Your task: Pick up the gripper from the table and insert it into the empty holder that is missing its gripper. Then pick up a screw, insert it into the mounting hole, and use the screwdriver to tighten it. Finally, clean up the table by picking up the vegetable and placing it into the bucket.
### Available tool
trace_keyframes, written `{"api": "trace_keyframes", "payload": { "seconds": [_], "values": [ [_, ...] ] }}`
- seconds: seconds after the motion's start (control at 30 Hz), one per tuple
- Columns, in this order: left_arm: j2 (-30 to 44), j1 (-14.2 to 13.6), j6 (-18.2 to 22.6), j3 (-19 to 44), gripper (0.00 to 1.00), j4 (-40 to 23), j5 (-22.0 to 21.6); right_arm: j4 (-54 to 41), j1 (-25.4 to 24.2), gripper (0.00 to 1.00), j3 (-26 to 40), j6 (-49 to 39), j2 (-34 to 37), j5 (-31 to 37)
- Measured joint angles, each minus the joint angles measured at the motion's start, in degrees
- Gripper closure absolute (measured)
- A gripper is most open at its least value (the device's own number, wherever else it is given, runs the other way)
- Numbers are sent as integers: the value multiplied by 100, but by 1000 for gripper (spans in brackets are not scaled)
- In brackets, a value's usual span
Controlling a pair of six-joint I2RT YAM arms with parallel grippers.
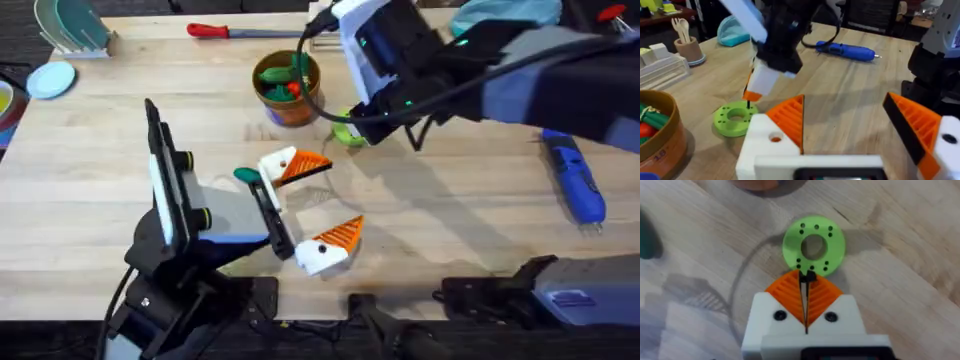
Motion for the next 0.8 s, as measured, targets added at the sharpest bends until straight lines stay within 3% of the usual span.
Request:
{"api": "trace_keyframes", "payload": {
  "seconds": [0.33,0.57,0.8],
  "values": [
    [0,0,2,0,7,-2,0,-1314,11,994,243,48,-533,-241],
    [0,0,0,0,7,-2,2,-2710,304,994,1620,160,-533,-341],
    [-2,0,2,0,7,-2,2,-3793,961,994,2950,374,-487,-393]
  ]
}}
